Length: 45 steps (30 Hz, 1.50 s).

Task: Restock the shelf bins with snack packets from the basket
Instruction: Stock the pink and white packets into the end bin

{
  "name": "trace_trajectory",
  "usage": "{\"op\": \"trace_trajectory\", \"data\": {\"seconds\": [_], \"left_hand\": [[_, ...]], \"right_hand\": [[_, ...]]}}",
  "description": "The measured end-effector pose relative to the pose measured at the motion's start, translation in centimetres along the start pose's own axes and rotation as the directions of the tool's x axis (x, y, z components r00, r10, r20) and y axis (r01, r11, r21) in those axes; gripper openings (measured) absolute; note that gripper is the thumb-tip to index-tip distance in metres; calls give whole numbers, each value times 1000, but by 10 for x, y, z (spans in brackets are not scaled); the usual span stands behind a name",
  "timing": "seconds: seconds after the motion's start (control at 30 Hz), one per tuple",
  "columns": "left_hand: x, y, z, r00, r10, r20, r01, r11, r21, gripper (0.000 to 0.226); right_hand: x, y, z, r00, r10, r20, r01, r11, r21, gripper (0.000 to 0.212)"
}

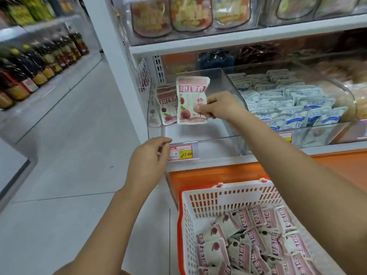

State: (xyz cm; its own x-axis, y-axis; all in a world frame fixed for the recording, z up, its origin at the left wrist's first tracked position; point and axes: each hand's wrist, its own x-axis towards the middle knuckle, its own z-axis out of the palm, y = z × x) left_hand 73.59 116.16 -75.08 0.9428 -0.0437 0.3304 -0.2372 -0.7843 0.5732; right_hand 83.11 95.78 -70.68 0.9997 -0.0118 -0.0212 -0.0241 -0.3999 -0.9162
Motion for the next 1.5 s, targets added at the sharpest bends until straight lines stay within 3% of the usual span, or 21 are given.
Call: {"op": "trace_trajectory", "data": {"seconds": [0.17, 0.47, 0.57, 0.77, 0.9, 1.03, 1.1, 1.17, 1.23, 1.3, 1.37, 1.43, 1.5], "left_hand": [[7, -7, 3, 999, 25, 23, -26, 997, 74, 27], [16, -10, 7, 997, 44, 70, -54, 986, 156, 29], [19, -12, 8, 995, 45, 89, -60, 984, 168, 29], [15, -11, 9, 994, 28, 108, -43, 988, 147, 28], [7, -12, 8, 997, 24, 78, -31, 995, 99, 30], [-3, -9, 8, 996, 91, -6, -91, 996, 8, 24], [-10, -7, 8, 991, 129, -37, -130, 991, -18, 13], [-18, -6, 10, 989, 147, 4, -147, 989, 0, 19], [-26, -6, 18, 981, 119, 156, -132, 988, 78, 27], [-36, -10, 31, 940, 61, 336, -129, 975, 183, 26], [-47, -16, 47, 856, -19, 516, -133, 958, 255, 24], [-61, -22, 64, 723, -98, 684, -173, 933, 316, 27], [-76, -26, 77, 571, -208, 794, -176, 913, 367, 34]], "right_hand": [[73, 12, 46, 981, 186, 55, -174, 969, -177, 23], [127, 27, 87, 957, 282, 65, -255, 929, -268, 24], [127, 34, 89, 960, 281, 8, -265, 912, -314, 36], [127, 32, 88, 981, 196, -3, -188, 935, -302, 39], [107, 20, 75, 992, 122, -40, -128, 964, -231, 24], [56, 5, 51, 998, -17, -61, 9, 992, -123, 23], [17, 4, 40, 982, -168, -92, 157, 981, -112, 27], [-23, 13, 32, 948, -305, -90, 289, 945, -156, 34], [-59, 33, 25, 925, -379, -32, 364, 907, -210, 35], [-90, 61, 19, 914, -405, 21, 398, 886, -237, 35], [-117, 94, 15, 914, -403, 52, 402, 879, -256, 39], [-137, 134, 16, 934, -340, 112, 357, 862, -359, 42], [-150, 177, 22, 962, -134, 237, 247, 794, -555, 36]]}}
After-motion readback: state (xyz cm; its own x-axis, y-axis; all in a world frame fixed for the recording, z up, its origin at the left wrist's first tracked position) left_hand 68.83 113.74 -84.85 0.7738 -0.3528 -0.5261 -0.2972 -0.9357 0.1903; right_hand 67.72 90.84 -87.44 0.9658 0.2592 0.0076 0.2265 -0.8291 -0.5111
